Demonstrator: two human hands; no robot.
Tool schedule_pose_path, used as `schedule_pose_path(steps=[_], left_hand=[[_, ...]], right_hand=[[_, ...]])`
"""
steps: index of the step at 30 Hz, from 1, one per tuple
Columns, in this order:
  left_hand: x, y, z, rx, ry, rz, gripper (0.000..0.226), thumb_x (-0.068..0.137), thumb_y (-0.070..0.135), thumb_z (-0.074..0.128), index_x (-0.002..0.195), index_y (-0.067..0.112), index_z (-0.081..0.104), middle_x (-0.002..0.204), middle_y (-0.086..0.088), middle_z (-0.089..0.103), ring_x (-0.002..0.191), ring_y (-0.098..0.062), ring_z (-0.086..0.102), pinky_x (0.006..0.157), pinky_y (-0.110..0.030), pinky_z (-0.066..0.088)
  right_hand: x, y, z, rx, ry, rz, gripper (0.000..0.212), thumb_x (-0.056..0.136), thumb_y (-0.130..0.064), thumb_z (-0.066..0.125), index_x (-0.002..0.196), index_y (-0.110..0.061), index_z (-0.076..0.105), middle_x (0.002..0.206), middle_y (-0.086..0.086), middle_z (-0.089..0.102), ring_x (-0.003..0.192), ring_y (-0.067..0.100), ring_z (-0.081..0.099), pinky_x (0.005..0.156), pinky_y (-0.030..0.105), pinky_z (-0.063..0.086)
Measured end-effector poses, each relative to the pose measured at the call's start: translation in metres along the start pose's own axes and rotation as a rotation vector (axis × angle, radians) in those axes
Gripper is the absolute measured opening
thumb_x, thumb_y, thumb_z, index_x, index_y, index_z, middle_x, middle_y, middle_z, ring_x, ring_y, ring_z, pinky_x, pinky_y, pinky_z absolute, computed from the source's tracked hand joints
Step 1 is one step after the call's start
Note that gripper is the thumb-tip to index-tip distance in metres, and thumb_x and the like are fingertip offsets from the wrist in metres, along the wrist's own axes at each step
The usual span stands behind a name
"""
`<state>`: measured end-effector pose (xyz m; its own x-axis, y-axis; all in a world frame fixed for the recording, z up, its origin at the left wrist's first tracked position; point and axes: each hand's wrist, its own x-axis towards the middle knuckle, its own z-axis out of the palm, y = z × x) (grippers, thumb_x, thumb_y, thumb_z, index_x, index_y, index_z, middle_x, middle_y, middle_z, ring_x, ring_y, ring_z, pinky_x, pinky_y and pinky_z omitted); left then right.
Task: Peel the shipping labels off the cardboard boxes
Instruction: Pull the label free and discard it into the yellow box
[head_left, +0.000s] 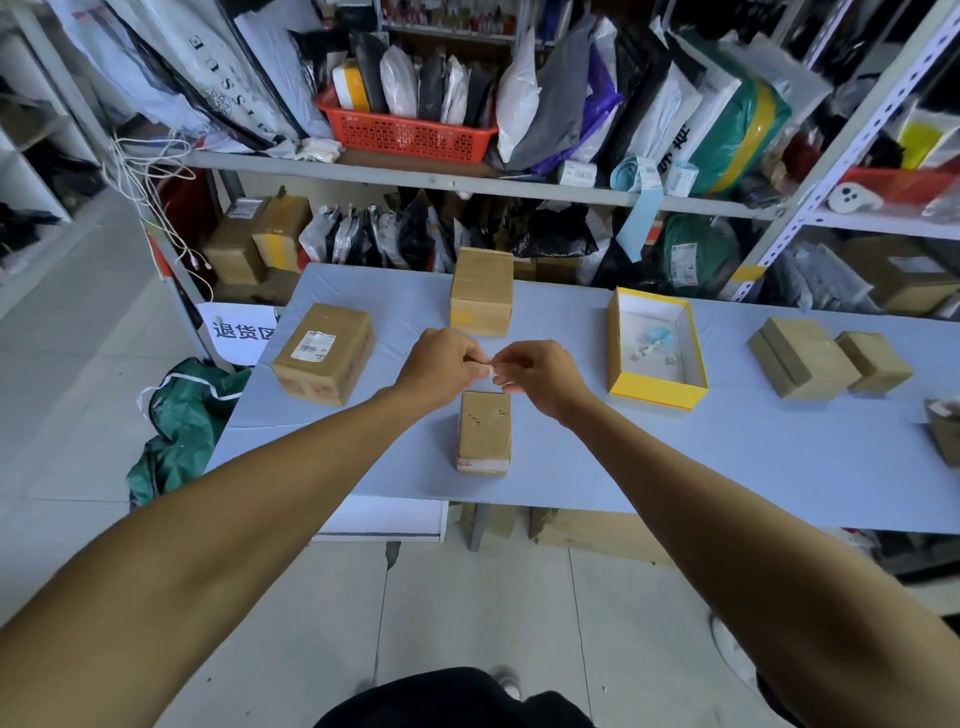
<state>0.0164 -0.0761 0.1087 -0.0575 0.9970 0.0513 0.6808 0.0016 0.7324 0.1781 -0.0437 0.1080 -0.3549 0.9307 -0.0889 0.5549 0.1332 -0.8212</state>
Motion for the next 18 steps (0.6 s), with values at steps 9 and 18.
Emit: schedule_pose_path(steps=[9,18], left_hand=[[0.056,0.076,0.073,0.145,-0.125,0.176,0.012,0.080,0.026,0.075,0.083,0.014,0.077,0.083,-0.003,0.073,0.080,-0.020,0.063,0.072,-0.031,0.051],[0.125,0.141,0.157,0.102,-0.195,0.165,0.008,0.079,0.018,0.075,0.074,0.016,0.068,0.074,0.002,0.064,0.081,-0.021,0.061,0.070,-0.030,0.047]], right_hand=[[-0.011,0.052,-0.080,-0.391,0.181,-0.052,0.015,0.079,-0.014,0.076,0.089,-0.010,0.066,0.088,0.006,0.070,0.079,0.024,0.064,0.069,0.036,0.053],[0.001,0.128,-0.188,-0.304,0.241,0.072,0.005,0.081,-0.008,0.068,0.077,-0.006,0.067,0.077,0.005,0.068,0.069,0.013,0.055,0.052,0.016,0.035]])
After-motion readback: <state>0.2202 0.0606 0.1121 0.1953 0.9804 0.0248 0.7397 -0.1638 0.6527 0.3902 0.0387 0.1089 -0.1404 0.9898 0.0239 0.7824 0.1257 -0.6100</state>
